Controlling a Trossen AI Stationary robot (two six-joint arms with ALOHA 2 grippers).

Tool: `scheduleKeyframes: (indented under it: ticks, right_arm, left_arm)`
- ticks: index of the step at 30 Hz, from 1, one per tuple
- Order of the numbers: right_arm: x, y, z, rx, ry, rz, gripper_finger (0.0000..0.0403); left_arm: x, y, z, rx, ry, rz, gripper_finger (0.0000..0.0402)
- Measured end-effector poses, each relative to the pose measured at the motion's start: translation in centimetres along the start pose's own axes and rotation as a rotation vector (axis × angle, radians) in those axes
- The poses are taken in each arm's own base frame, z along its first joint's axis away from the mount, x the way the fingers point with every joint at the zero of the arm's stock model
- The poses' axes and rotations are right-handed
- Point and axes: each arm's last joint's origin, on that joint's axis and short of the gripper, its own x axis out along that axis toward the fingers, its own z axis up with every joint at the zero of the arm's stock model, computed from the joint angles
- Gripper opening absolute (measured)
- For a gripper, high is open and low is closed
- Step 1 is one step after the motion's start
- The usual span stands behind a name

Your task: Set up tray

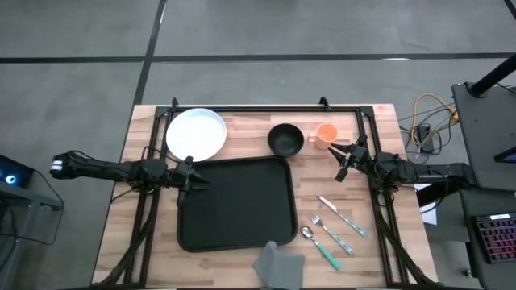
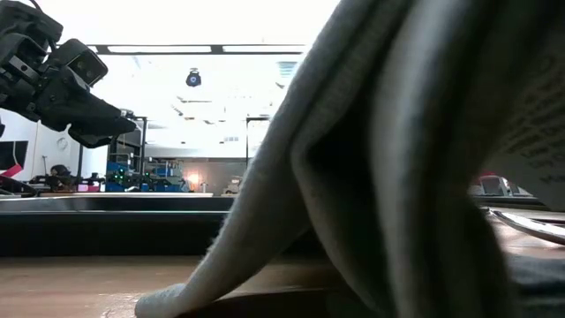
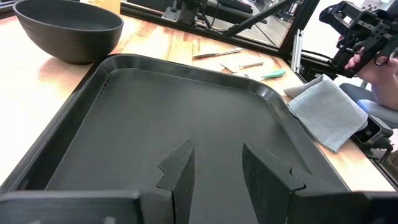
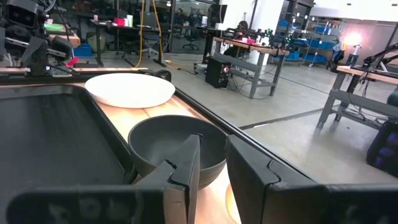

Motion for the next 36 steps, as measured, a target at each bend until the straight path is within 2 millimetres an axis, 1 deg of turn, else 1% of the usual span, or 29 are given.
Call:
scheduleKeyframes:
  ticks: [9,15,19,24,36]
  right_arm:
    - [0.0,0.0,0.0,0.001,-0.002,0.000,0.0068]
    - [0.0,0.0,0.4,0.024,-0.038,-0.003,0.0068]
    - [0.0,0.0,0.4,0.027,-0.039,-0.003,0.0068]
    - [0.0,0.0,0.5,0.053,-0.048,-0.003,0.0068]
    - [-0.4,-0.4,2.8,0.127,-0.265,-0.018,0.0068]
  left_arm:
    - [0.0,0.0,0.0,0.000,-0.001,0.000,0.0115]
    - [0.0,0.0,0.0,0.000,0.000,0.000,0.0115]
    - [0.0,0.0,0.0,-0.057,-0.005,-0.003,0.0115]
    - [0.0,0.0,0.1,-0.063,-0.006,-0.003,0.0115]
    - [0.0,0.0,0.1,-0.064,-0.007,-0.003,0.0115]
